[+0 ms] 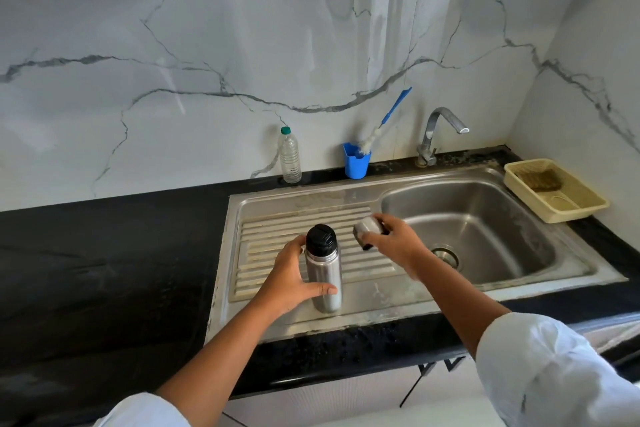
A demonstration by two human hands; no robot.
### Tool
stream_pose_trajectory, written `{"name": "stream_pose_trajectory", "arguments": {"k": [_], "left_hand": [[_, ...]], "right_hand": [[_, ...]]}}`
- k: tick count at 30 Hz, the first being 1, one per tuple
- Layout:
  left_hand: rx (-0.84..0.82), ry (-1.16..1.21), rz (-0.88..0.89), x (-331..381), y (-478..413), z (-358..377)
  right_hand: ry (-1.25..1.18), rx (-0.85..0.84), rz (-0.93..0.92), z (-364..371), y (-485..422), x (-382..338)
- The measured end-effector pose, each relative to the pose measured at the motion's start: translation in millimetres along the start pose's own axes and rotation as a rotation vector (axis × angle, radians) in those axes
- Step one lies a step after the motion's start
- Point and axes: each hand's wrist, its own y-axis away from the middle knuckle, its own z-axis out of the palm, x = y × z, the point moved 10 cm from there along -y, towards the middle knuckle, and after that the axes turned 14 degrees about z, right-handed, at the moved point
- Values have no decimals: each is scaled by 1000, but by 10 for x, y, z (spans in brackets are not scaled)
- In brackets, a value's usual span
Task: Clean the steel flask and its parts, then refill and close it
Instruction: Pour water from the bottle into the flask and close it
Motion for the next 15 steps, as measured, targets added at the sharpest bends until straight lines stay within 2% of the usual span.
{"name": "stream_pose_trajectory", "arguments": {"k": [4,8,11,15], "left_hand": [[4,12,14,72,-54,19],[24,40,-6,72,-80,31],[19,61,-37,54,-77,38],[19,69,-64,55,-70,26]], "right_hand": [[-253,-149,-23,100,127,-354],[-182,-258,-140,230,280,-721],[42,-350,-279,375,446,-998],[545,-242,-427,485,598,-1248]]}}
